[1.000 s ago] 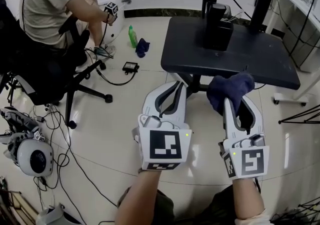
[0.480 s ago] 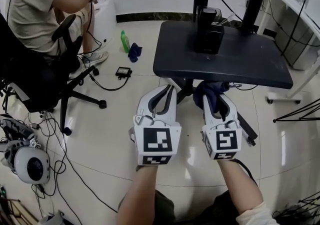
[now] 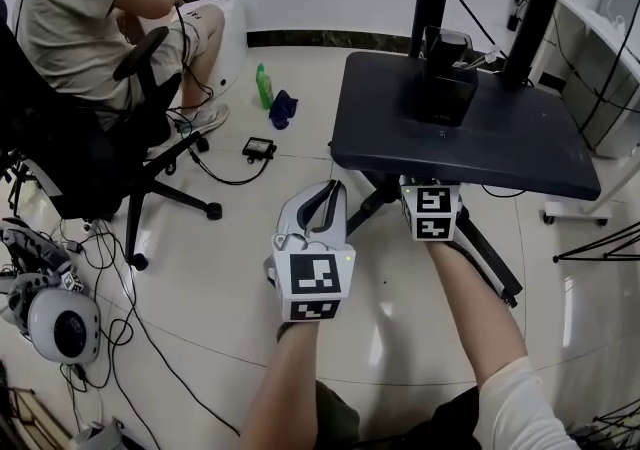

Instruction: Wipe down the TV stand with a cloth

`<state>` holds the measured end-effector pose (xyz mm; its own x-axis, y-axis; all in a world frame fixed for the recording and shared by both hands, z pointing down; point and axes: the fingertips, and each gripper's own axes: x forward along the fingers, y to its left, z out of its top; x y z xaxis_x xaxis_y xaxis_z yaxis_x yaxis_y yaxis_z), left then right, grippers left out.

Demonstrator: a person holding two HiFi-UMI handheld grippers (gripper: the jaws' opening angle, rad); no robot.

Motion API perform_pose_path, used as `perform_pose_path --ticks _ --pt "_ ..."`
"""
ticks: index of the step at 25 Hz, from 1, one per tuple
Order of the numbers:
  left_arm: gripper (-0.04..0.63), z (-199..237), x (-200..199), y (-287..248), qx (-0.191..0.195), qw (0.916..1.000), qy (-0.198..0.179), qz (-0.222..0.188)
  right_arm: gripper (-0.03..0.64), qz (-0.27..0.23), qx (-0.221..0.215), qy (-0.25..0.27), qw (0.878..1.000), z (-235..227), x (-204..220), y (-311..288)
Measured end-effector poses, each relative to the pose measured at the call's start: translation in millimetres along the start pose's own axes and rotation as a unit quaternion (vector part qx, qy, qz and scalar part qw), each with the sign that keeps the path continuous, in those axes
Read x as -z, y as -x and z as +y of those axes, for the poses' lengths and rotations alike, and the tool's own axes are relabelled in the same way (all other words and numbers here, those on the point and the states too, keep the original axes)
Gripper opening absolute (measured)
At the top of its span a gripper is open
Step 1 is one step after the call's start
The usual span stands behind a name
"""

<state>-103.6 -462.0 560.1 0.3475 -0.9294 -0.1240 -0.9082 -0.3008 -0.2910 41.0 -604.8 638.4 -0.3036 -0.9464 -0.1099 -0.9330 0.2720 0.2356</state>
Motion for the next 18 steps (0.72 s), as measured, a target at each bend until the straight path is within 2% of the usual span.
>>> perform_pose_path --ticks 3,5,8,11,14,18 --pt "0.124 -10.3 32.7 -20.3 0.019 0.9997 0.009 0.012 0.103 0.06 -0.003 -0.027 0.998 7.5 82.0 -23.7" --pt "0.155 -15.0 67.0 -34.6 0.035 0.9982 0.035 0.035 0.103 0.088 -0.01 -0.029 0.996 19.1 130.0 -26.8" --pt "0.162 -17.6 131.0 -44.1 0.045 0.9945 0.036 0.087 0.103 0.104 -0.027 -0.037 0.994 40.7 170.0 -25.8" --pt "0.178 -15.9 178.8 -33.6 0.043 0.9922 0.045 0.109 0.103 0.12 -0.047 -0.054 0.99 69.6 207.4 -21.0" --pt "0.191 -4.1 204.2 -13.4 0.036 0.9916 0.053 0.112 0.103 0.13 -0.086 -0.06 0.986 127.5 244.3 -3.2" --pt "0.192 13.0 231.6 14.6 0.009 0.9907 0.035 0.131 0.103 0.135 -0.184 -0.059 0.972 253.2 265.9 39.2"
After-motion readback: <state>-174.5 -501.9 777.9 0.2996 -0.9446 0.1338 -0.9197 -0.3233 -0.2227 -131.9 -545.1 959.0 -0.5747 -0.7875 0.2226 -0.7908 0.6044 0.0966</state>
